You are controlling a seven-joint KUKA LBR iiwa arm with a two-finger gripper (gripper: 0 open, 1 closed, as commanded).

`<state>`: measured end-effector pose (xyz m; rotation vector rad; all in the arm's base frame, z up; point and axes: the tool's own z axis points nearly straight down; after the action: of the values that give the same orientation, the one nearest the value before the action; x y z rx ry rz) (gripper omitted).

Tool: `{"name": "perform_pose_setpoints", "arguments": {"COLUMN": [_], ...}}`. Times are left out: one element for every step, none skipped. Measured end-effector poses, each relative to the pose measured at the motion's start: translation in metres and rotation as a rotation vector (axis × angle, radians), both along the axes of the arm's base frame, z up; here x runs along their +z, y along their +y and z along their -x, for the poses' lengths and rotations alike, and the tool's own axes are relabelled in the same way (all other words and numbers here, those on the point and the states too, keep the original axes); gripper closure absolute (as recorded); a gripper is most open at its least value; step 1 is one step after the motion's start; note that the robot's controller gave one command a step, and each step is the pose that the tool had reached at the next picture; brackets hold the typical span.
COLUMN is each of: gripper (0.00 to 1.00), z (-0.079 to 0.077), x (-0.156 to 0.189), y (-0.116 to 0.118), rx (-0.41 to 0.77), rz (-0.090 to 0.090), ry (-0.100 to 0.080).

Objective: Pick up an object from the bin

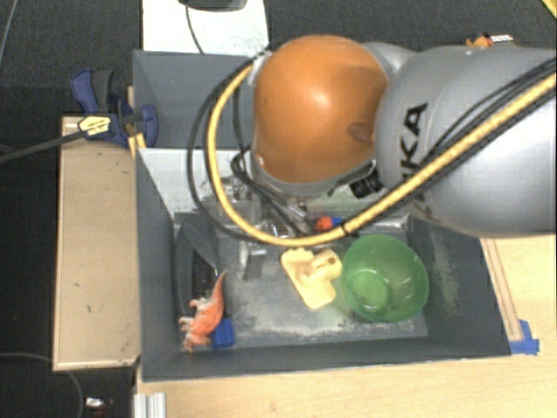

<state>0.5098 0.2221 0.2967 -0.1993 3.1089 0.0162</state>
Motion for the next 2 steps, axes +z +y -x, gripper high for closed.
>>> {"name": "perform_pose_setpoints", "arguments": {"gripper": [0.00,0.00], "z": [-0.021,-0.008], "x": [-0.020,0.021], "y": [0.000,0.006], "rx": [0.034,0.003], "rz": [0.005,-0.002], "ry": [0.001,-0.005]}}
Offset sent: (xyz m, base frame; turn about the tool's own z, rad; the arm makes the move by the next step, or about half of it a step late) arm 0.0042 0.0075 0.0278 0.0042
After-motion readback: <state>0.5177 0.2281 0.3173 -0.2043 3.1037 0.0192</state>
